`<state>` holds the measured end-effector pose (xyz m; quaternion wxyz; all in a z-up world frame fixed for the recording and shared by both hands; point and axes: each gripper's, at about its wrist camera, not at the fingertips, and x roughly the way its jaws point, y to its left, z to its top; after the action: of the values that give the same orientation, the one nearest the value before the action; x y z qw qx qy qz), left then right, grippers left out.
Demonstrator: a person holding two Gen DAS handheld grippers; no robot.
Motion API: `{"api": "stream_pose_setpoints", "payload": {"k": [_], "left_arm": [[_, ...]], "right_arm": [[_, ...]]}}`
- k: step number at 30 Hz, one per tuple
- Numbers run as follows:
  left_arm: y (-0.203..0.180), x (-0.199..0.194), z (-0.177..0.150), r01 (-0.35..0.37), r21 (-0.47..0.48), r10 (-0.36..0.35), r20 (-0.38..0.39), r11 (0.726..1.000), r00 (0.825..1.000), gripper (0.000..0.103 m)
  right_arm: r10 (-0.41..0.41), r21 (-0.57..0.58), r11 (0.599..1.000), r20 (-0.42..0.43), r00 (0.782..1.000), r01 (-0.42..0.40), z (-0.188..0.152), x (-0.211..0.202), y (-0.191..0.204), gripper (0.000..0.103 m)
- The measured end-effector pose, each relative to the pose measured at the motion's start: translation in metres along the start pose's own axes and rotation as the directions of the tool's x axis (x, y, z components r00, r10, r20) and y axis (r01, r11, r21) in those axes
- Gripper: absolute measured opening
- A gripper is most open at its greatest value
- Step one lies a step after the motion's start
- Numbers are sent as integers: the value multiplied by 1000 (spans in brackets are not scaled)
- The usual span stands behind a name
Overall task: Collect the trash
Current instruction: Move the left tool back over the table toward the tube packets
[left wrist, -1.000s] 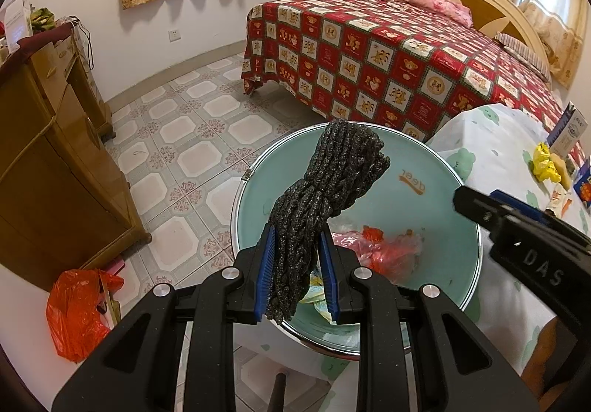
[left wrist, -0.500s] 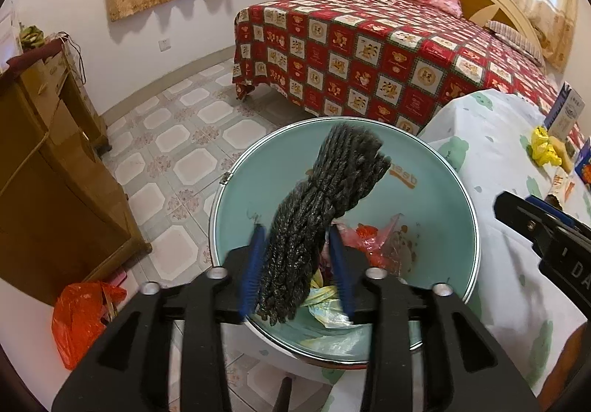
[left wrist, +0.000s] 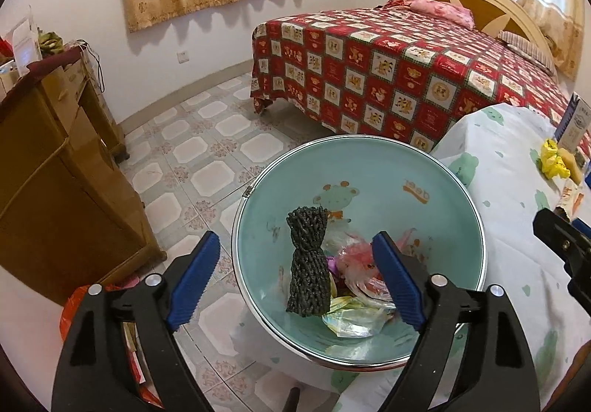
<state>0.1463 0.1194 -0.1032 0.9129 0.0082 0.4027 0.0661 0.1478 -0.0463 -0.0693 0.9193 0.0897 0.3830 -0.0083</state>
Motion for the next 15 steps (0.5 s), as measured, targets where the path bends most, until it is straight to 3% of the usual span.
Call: {"api": "stream_pose_setpoints", "payload": {"k": [8, 15], "left_arm": [[-7, -8, -4, 24, 18, -24, 13, 1000, 1000, 87], [-25, -18, -7, 74, 73, -78, 50, 995, 996, 87]], "right_arm": [[-4, 14, 1000, -25, 1000, 4, -10, -11, -28, 81], [-47, 64, 997, -20, 999, 48, -20, -29, -77, 80]]}}
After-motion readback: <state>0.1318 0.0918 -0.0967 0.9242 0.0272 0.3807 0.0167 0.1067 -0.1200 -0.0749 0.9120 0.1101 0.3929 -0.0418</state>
